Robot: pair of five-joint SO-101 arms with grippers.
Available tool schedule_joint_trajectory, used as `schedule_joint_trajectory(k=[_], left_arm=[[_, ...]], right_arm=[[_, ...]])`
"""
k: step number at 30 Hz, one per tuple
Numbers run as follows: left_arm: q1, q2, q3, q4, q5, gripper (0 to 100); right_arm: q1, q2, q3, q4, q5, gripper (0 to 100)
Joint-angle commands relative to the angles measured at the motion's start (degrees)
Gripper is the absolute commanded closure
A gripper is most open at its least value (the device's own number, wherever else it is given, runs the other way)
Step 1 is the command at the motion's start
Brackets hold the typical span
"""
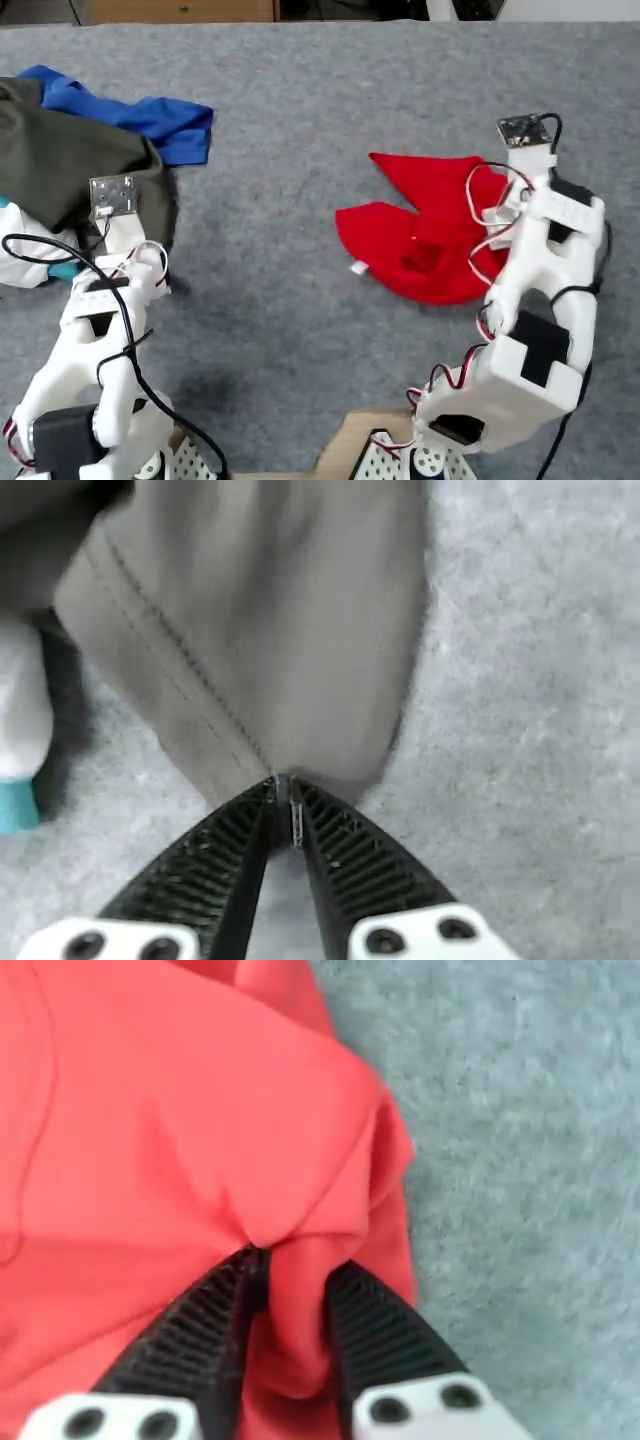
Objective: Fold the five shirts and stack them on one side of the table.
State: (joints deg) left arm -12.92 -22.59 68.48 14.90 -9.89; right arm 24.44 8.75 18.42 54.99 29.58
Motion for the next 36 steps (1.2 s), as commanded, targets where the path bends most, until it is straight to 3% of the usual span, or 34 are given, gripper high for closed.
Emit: schedule_joint_trajectory(k=[1,4,9,13,24,28,36], left_arm=[[9.1,-0.5,-5.0,0.4,5.4,98],[19.8,-0.5,-9.1,0.4,12.7,98],[34.8,0.2,-16.8,0.3,24.1,98],[41.7,1.5,-20.7,0.0,28.0,98],[43.6,32.7,-45.3,1.1,33.8,98],[44.7,38.4,-53.9,8.6,40.6,98],[44.7,49.5,-65.4,14.8,41.2,98]], right_arm=[[0.9,-0.3,-1.7,-0.4,4.7,96.1],[-0.1,-0.3,-1.5,-3.1,1.3,96.1],[-2.2,-0.2,1.7,-11.5,-12.6,96.1],[-3.1,-0.9,8.5,-21.4,-17.6,96.1],[-3.3,-0.5,7.6,-21.1,-18.0,96.1],[-3.4,-0.6,7.6,-21.1,-18.0,96.1],[-3.4,-0.7,7.5,-21.2,-18.0,96.1]])
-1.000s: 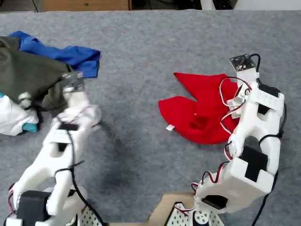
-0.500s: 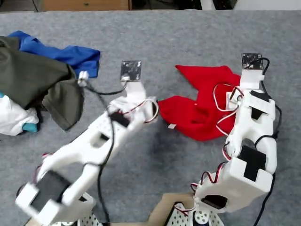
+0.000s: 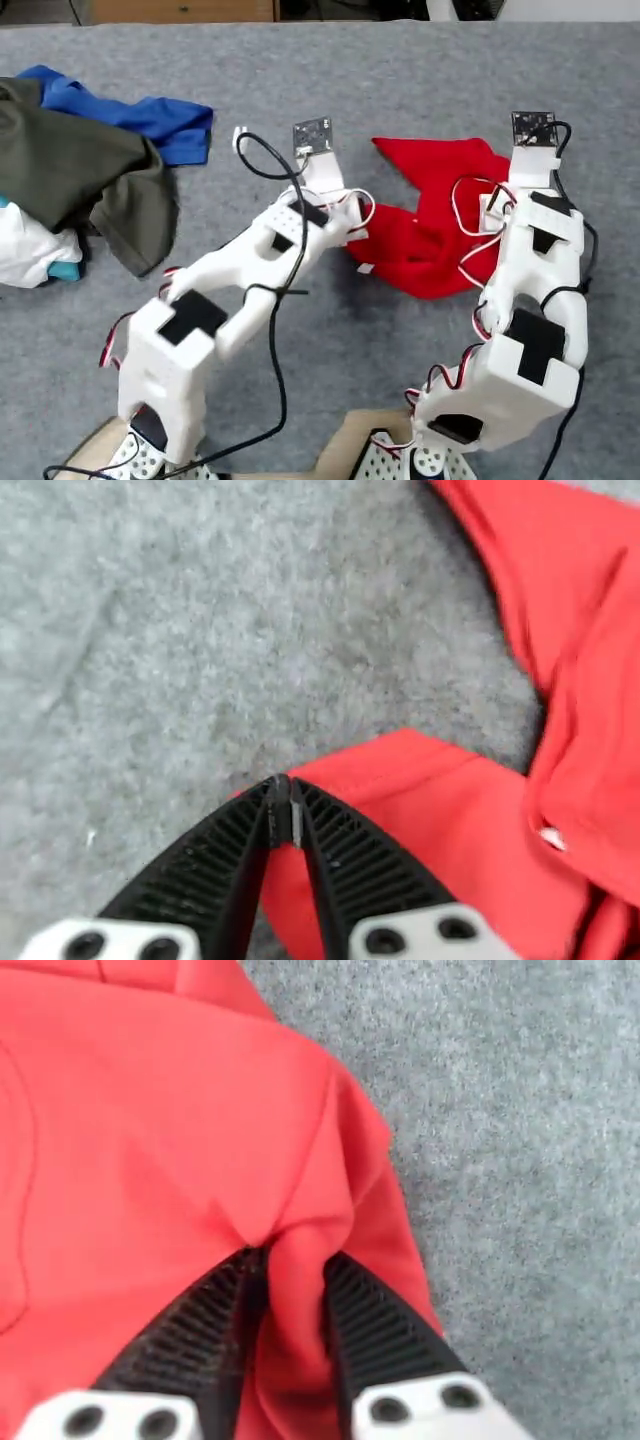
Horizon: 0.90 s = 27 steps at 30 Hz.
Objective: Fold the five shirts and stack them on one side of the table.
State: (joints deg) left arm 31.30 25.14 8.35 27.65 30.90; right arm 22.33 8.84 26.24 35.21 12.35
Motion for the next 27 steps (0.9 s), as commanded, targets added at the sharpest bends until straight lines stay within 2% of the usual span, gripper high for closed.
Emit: schedule_joint_trajectory(k=[1,13,17,19,21,24,27], left_arm=[[0.5,2.9,-6.6,3.6,0.4,98],[-0.5,8.0,-22.0,25.6,0.4,98],[-3.0,8.0,-29.6,38.1,-0.7,98],[-4.0,8.1,-34.1,43.3,-4.1,97],[-4.8,8.0,-38.3,48.6,-5.7,92],[-5.4,8.6,-44.6,55.8,-4.4,83],[-4.7,10.1,-45.2,56.0,-4.3,79]], right_arm=[[-1.3,-0.8,-0.3,-1.4,-0.8,96.1],[-1.3,-1.0,-0.3,-1.4,-0.8,96.1],[-1.3,-1.0,-0.3,-1.4,-0.8,96.1],[-1.3,-1.0,-0.3,-1.4,-0.8,96.1],[-1.3,-1.0,-0.3,-1.4,-0.8,96.1],[-1.3,-1.0,-0.3,-1.4,-0.8,96.1],[-1.3,-1.0,-0.3,-1.4,-0.8,96.1]])
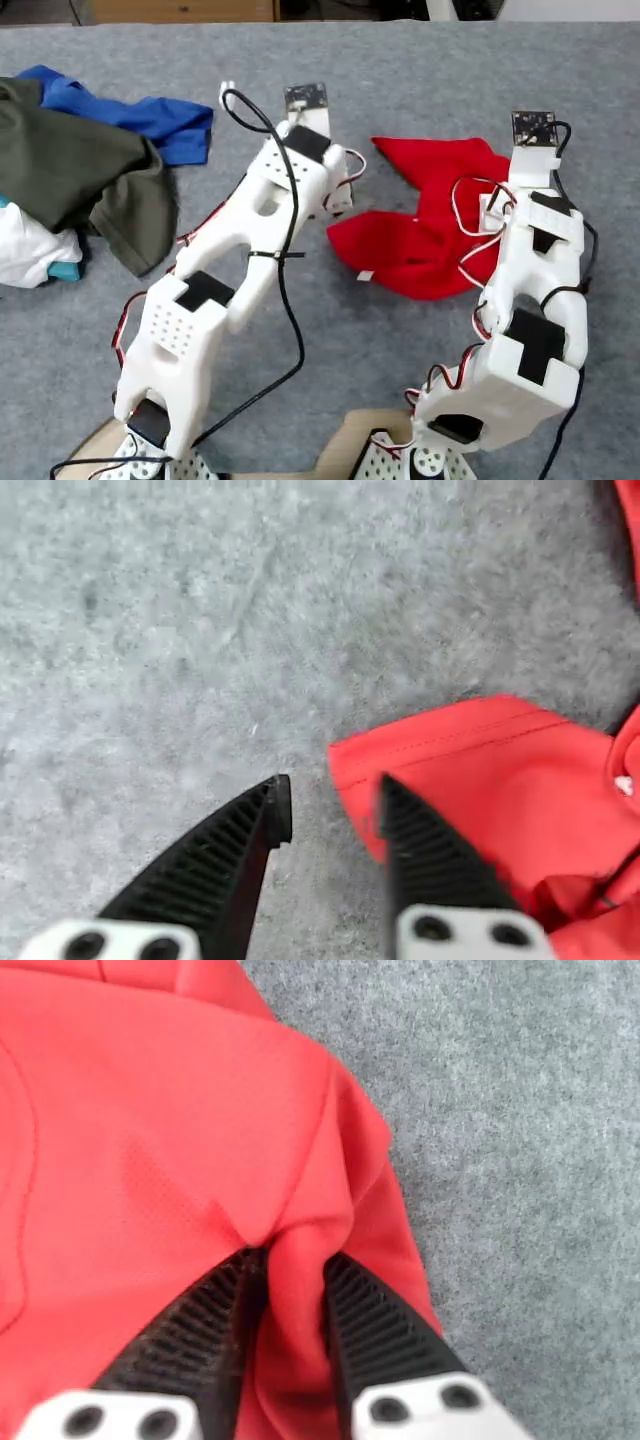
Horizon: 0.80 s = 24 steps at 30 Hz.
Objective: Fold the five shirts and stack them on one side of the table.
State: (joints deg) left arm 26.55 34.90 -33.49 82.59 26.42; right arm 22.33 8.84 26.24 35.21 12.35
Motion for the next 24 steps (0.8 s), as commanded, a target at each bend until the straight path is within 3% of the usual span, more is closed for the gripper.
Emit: schedule_joint_trajectory(k=[1,9,13,15,24], left_arm=[[0.6,1.4,-2.8,0.2,0.6,79],[2.8,14.6,-5.9,-2.5,1.3,79],[2.3,18.4,-12.8,0.2,1.3,92],[1.2,19.5,-15.6,1.8,1.3,99],[-8.3,20.4,-26.9,11.1,1.3,98]], right_arm=[[-1.3,-1.0,-0.3,-1.4,-0.8,96.1],[-1.3,-1.0,-0.3,-1.4,-0.8,96.1],[-1.3,-1.0,-0.3,-1.4,-0.8,96.1],[-1.3,-1.0,-0.3,-1.4,-0.8,96.1],[-1.3,-1.0,-0.4,-1.4,-0.5,96.1]])
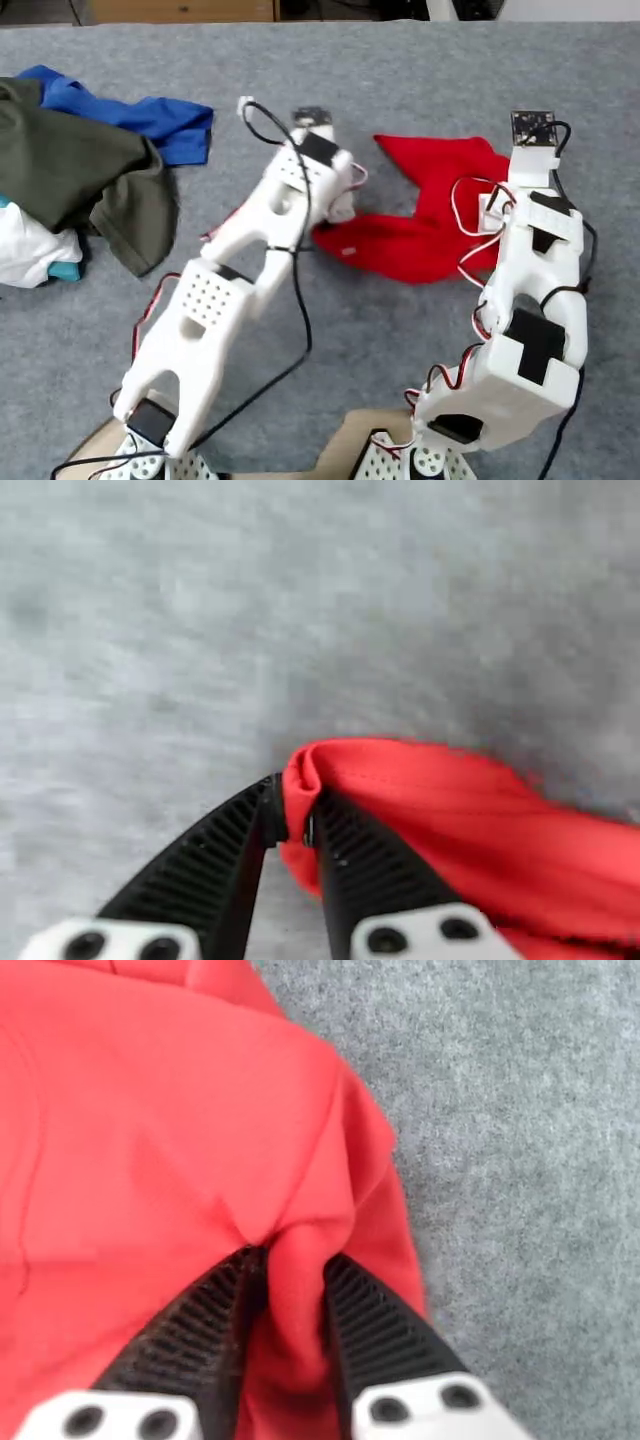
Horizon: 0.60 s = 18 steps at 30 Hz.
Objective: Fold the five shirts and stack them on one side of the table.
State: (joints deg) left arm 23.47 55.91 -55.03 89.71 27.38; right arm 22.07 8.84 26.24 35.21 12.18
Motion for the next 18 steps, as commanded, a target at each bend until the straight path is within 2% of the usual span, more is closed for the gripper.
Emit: schedule_joint_trajectory(k=[1,4,9,14,18], left_arm=[[-7.0,-0.6,-7.2,5.8,0.1,98],[-13.4,-0.6,-13.2,10.8,-0.1,98],[-24.0,-1.4,-15.5,11.2,-2.2,98],[-31.3,-7.3,-11.1,11.2,-5.3,98],[-33.8,-16.2,-2.9,11.2,-10.7,98]], right_arm=[[-1.0,-1.0,-0.4,-1.4,-0.4,95.9],[-1.0,-1.0,-0.9,-1.1,-0.3,95.8],[-1.9,-2.2,0.3,-1.0,6.8,95.7],[-2.3,-9.5,5.1,-1.1,10.0,85.7],[-2.8,-21.1,12.3,-1.0,13.0,85.3]])
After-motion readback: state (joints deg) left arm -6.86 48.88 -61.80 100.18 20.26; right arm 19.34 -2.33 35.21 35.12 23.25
